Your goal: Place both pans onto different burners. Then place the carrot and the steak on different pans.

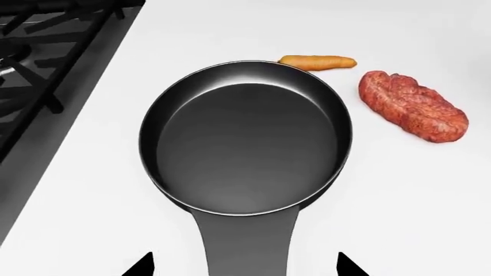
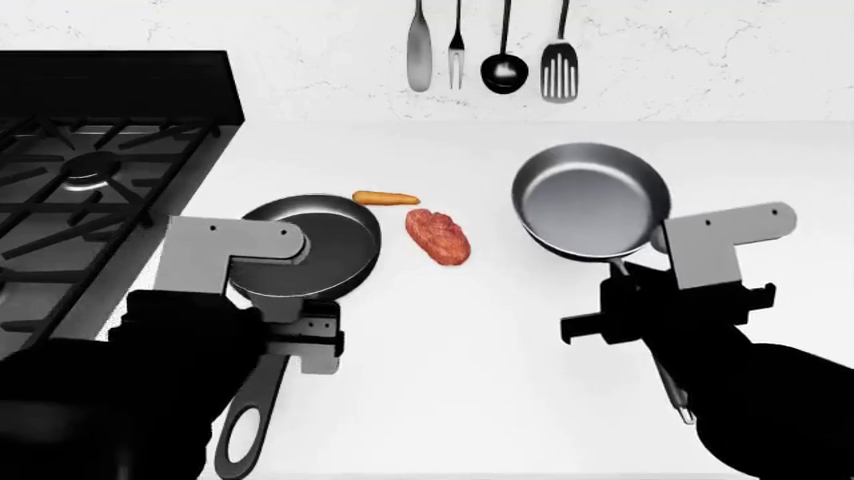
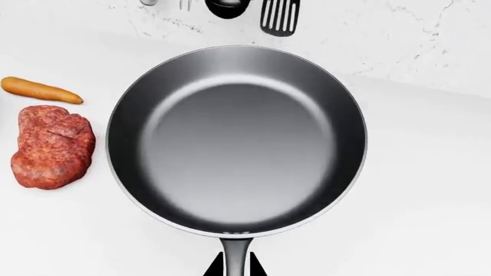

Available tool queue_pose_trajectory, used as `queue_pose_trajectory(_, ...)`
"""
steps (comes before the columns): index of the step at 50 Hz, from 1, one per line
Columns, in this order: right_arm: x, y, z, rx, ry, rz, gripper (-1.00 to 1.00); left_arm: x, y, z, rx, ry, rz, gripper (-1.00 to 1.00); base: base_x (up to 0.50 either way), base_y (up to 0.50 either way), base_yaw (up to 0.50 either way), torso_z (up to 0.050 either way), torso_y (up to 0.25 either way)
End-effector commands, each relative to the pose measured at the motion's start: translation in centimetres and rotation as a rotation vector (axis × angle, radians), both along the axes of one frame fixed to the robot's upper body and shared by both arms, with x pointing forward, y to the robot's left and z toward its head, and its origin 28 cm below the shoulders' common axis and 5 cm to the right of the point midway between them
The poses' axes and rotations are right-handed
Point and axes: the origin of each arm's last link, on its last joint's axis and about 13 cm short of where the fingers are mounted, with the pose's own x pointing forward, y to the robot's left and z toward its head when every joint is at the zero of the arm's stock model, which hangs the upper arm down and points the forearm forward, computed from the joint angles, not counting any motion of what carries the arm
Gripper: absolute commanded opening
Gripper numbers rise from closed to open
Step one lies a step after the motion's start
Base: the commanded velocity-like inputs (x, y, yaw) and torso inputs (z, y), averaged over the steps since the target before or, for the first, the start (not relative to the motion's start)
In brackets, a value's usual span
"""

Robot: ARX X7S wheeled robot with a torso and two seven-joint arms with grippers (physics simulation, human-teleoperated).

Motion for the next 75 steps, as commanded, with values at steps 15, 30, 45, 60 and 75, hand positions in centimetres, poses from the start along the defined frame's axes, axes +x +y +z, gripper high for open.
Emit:
queue_pose_trajectory(15, 0.2, -1.0, -0.1, 0.002, -0.05, -0.065, -1.0, 1.8, -0.4, -2.6, 0.042, 0.096, 0.011, 1.0, 0.0, 0.0, 0.0, 0.001, 0.002)
queue_pose_trajectory(30, 0.3, -1.0, -0.4, 0.002, -0.047, -0.067, -1.0, 2.2, -0.3, -4.1, 0.037, 0.148, 0.005, 1.0, 0.0, 0.0, 0.0, 0.001, 0.002)
queue_pose_trajectory(45, 0.3, -0.9, -0.6, 0.004, -0.043, -0.064, -1.0, 2.1, -0.2, -4.3, 0.027, 0.142, 0.023, -1.0, 0.0, 0.0, 0.0, 0.001, 0.001)
queue_pose_trajectory(60, 0.4, -1.0, -0.5, 0.015, -0.047, -0.086, -1.0, 2.2, 1.0, -2.8, -0.011, -0.047, 0.028, -1.0, 0.0, 0.0, 0.0, 0.001, 0.002)
queue_pose_trajectory(75, 0.0, -0.5, 0.0, -0.012, -0.076, -0.072, -1.0, 0.3, 1.6, -1.7, -0.023, -0.129, 0.023, -1.0, 0.0, 0.0, 0.0, 0.001, 0.004)
